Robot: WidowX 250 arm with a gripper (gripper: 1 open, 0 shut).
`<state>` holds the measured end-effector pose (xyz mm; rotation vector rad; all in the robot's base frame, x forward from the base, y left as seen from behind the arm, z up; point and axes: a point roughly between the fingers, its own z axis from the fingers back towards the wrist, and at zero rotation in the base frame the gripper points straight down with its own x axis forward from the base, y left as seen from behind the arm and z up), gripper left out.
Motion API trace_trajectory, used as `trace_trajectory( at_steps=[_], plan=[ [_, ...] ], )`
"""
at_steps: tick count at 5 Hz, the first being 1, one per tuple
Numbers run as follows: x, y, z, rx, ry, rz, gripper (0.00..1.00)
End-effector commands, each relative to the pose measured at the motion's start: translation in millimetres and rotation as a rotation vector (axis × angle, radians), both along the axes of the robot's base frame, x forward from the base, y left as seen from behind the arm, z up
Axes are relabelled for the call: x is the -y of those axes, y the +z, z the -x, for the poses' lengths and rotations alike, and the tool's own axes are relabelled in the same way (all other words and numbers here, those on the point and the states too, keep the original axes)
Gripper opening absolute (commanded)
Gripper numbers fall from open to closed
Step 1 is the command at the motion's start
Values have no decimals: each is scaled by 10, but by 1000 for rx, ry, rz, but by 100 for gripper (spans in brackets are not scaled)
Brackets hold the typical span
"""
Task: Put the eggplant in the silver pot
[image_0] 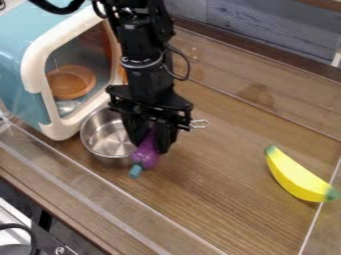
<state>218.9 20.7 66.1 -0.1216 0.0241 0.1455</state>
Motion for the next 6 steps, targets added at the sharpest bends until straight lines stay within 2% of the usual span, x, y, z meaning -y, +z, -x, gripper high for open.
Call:
trace_trajectory(
  at_steps=[1, 6],
  plan=[
    [-67, 167, -90, 72, 9, -16, 0],
    [-196, 193, -61, 73, 29, -26, 0]
  ],
)
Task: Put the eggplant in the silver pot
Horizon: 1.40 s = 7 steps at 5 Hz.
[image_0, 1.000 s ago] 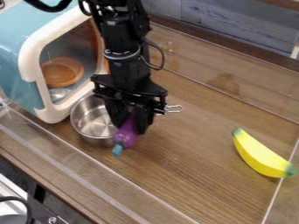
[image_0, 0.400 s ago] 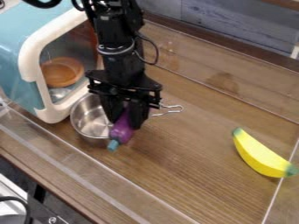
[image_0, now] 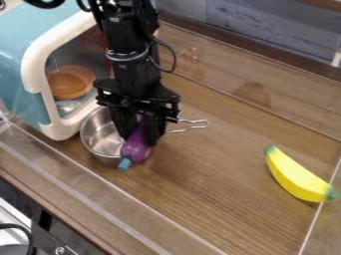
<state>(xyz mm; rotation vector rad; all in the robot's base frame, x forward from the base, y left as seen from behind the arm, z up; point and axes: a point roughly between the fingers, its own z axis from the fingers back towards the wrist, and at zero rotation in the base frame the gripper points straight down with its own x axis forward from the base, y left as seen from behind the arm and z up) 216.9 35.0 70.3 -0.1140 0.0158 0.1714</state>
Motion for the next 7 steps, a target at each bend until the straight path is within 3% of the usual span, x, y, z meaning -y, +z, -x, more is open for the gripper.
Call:
trace_trajectory(
  at_steps=[1, 7],
  plan=[
    [-71, 157, -72, 68, 6, -19, 0],
    [-164, 162, -119, 68, 24, -26, 0]
  ],
)
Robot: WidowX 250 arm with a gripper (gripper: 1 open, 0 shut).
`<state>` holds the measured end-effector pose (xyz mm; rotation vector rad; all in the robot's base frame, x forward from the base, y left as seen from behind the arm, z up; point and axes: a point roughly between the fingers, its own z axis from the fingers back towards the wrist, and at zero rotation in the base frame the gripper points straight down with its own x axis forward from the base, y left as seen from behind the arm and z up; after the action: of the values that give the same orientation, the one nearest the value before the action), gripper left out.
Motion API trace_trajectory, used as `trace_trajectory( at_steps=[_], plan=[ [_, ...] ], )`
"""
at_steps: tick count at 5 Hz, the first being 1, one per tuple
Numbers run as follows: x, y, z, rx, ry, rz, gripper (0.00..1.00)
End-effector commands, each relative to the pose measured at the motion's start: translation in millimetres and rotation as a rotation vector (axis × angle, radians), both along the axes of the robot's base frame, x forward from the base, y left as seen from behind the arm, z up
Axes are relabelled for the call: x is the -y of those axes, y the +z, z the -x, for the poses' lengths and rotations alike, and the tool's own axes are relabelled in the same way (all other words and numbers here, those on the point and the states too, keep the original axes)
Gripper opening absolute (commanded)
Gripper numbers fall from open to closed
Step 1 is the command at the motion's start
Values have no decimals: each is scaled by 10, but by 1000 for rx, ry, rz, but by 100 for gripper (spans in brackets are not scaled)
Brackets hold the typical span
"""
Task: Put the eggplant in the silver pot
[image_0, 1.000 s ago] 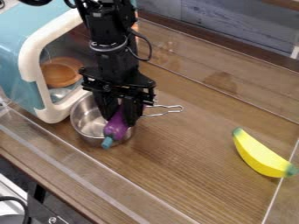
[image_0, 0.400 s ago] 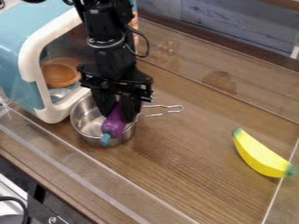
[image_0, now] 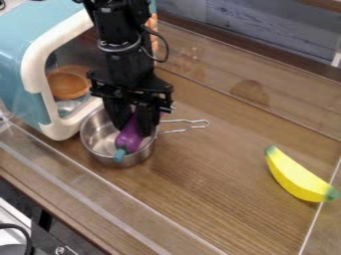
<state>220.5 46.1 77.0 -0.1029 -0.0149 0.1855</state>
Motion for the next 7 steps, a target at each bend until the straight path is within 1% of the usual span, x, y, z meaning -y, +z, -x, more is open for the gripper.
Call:
trace_trajectory(
  at_steps=[1, 2, 3, 7],
  plan=[
    [-65, 96, -89, 39, 11, -14, 0],
    [-79, 98, -97, 39, 14, -16, 0],
    [-86, 102, -105, 39, 17, -17, 100],
    [-39, 133, -149, 41, 38, -14, 100]
  ],
)
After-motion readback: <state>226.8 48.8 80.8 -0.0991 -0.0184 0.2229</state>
